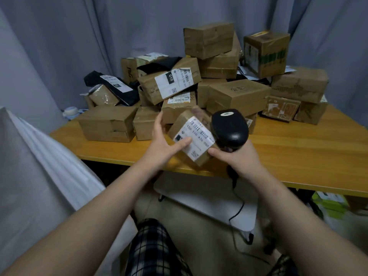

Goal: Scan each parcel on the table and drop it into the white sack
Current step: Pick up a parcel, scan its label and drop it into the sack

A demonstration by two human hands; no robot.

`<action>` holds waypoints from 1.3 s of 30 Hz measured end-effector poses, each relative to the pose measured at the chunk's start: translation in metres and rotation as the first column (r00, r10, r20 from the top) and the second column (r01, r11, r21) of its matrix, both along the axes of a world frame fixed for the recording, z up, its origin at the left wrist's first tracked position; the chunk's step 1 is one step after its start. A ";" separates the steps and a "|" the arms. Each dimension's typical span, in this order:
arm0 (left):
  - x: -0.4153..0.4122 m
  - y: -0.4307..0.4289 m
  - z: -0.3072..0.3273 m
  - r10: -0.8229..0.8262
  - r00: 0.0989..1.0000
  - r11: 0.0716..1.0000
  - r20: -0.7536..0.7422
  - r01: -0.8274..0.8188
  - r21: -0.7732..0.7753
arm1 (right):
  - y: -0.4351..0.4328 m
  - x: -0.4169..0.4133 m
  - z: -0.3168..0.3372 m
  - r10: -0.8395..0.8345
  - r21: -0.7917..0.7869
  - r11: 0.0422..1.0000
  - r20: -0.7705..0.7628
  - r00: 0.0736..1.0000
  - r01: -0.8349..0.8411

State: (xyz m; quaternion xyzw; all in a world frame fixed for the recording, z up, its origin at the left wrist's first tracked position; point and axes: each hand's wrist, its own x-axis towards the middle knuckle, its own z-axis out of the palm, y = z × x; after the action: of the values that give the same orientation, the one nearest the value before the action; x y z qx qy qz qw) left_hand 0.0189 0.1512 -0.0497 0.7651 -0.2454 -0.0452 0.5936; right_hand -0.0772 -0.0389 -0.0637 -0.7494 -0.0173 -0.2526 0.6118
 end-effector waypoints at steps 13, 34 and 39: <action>0.019 0.019 0.013 -0.329 0.940 0.895 -0.085 0.339 0.289 | -0.021 -0.002 0.024 0.204 -0.218 0.941 -0.248 0.947 -0.260; 0.021 0.025 -0.042 0.068 0.944 0.946 0.322 -0.163 0.280 | 0.043 -0.031 -0.040 -0.070 0.035 0.996 -0.251 0.965 0.082; 0.022 0.024 -0.039 0.095 0.938 0.941 0.333 -0.194 0.278 | 0.043 -0.031 -0.042 -0.078 0.037 0.995 -0.256 0.964 0.090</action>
State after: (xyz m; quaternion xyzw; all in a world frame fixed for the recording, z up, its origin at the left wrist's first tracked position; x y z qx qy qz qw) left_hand 0.0411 0.1748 -0.0891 0.8612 -0.2696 0.0842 0.4226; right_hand -0.1086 0.0043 -0.1052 -0.7607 0.0991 -0.1806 0.6155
